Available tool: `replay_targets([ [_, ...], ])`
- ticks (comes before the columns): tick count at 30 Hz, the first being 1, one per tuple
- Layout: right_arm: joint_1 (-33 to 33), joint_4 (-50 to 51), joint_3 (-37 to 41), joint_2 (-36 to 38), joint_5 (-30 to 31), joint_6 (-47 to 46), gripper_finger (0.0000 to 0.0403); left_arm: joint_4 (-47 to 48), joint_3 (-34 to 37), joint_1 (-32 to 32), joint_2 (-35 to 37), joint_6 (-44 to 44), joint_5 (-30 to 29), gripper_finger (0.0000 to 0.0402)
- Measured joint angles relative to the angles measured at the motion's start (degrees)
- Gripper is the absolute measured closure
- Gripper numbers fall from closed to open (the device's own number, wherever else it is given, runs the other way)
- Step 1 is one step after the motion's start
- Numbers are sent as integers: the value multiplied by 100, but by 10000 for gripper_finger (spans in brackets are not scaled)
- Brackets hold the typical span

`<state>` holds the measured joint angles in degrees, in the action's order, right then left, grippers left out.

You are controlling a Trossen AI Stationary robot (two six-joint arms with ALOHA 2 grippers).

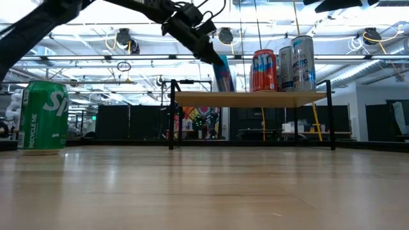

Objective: Place canned beverage on shelf
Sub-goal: Put the top blue soda can on the shelf

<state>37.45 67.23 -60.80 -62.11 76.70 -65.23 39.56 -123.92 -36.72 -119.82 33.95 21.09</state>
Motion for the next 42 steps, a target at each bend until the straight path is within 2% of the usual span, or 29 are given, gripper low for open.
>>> replay_targets([
  [6, 0, 94, 0, -2, -11, -2, 126, 168, -307, -37, -159, -11, 25, 167],
  [21, 0, 196, 0, -4, -21, -9, 126, 579, -327, 16, -152, -43, -16, 163],
  [28, 0, 180, 0, -4, -9, -11, 126, 424, -325, 126, -154, -54, -55, 123],
  [35, 0, 178, 0, -4, 5, -11, 126, 218, -325, 163, -154, -53, -528, 69],
  [42, -70, 23, 122, -9, 607, -17, 126, 277, -316, 176, 201, -186, -838, 43],
])
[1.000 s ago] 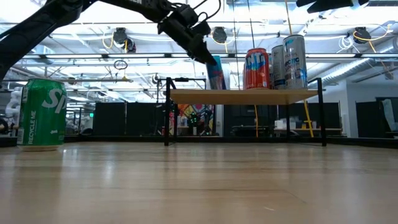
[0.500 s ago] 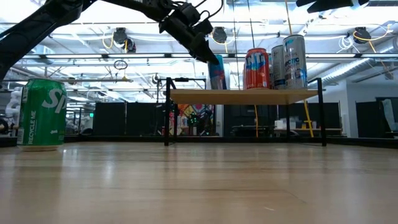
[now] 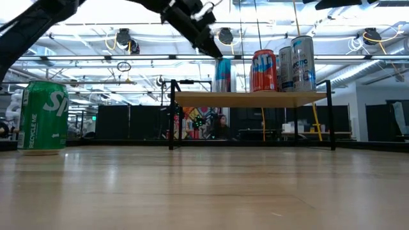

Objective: Place canned beverage on shelf
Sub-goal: Put the top blue soda can on the shelf

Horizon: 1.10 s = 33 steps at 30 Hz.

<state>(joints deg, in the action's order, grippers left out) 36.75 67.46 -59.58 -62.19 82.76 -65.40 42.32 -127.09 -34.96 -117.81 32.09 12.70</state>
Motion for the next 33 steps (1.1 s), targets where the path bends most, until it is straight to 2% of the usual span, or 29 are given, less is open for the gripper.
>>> replay_targets([
  [4, -484, -165, 31, -2, 230, 170, 126, 134, 0, 0, 427, -166, -6, 42],
  [7, -1133, -169, -234, 0, -113, 771, 126, 407, 0, 0, 705, -343, 15, 43],
  [10, -1759, -342, -704, 5, -449, 1868, 128, 799, 0, 0, 915, -585, 167, 43],
  [13, -2402, -1049, -1174, 6, -1154, 3467, 142, 958, 192, 60, 1010, -846, 248, 43],
  [16, -2985, -2407, -1422, 44, -2685, 5248, 167, 819, 623, 208, 1069, -1054, 226, 43],
  [18, -3334, -3200, -1514, 57, -3964, 6082, 187, 615, 986, 315, 1155, -1171, 182, 43],
  [20, -3659, -3594, -1650, 45, -4752, 6460, 208, 300, 1440, 418, 1325, -1234, 149, 43],
  [25, -4585, -3414, -1998, -245, -5178, 6789, 271, -719, 3008, 700, 2110, -1383, -237, 43],
  [29, -5277, -3308, -2180, -680, -6419, 6840, 331, -1401, 4287, 920, 3007, -1527, -670, 43],
  [33, -5775, -3352, -2634, -1185, -6819, 7231, 391, -2403, 5652, 1209, 3739, -1926, -840, 43],
])
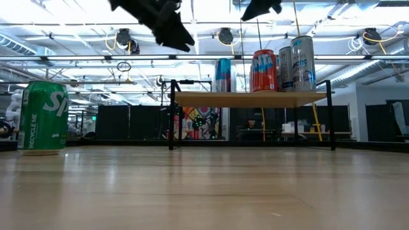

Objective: Place canned beverage on shelf
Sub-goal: Put the top blue soda can on the shelf

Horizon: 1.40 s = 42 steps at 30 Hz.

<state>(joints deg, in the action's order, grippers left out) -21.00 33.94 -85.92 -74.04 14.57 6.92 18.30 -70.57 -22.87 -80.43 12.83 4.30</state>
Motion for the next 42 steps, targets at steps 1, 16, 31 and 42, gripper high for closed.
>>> replay_targets([
  [1, -113, 14, -152, -155, -41, 99, 397, -368, 346, 88, 115, -94, -2, 43],
  [16, -1468, 1963, -3363, -2681, -1914, 322, 403, -5057, 3307, 925, 11, -925, -480, 43],
  [31, -1570, 2254, -3923, -3573, -1939, 341, 403, -4484, 3309, 968, -13, -951, -565, 43],
  [42, -1583, 2362, -3929, -3652, -1927, 321, 403, -4479, 3309, 968, -13, -948, -613, 43],
])
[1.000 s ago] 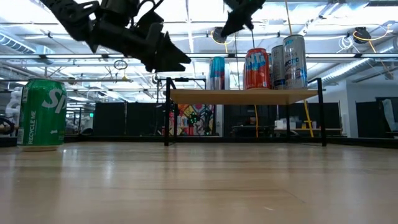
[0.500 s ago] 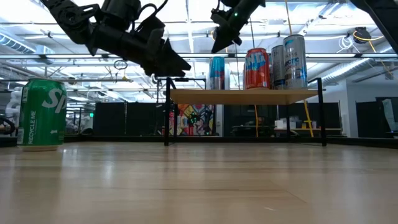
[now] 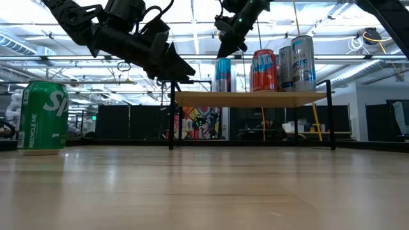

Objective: Place canned beverage on shelf
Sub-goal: Put the top blue soda can on the shelf, then adjust the red soda cans on the shelf

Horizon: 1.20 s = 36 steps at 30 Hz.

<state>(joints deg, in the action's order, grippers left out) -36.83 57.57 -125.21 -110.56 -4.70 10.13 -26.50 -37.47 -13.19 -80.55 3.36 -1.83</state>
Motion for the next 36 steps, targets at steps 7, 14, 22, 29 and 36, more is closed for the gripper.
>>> replay_targets([
  [7, -44, 99, 0, 4, 282, -1, 403, 0, 0, 0, 0, 0, 1, 43],
  [14, -73, 144, 0, 26, 489, -2, 403, 0, 0, -2, 0, 4, 0, 43],
  [22, -114, -26, 5, 19, 492, -191, 403, 0, 0, -2, 0, 7, 0, 43],
  [29, -136, -71, 9, 15, 508, -184, 403, 0, 0, -2, 0, 4, 0, 43],
  [36, -136, -21, 20, 373, 504, -57, 403, 0, 0, -2, 0, 7, 0, 43],
])
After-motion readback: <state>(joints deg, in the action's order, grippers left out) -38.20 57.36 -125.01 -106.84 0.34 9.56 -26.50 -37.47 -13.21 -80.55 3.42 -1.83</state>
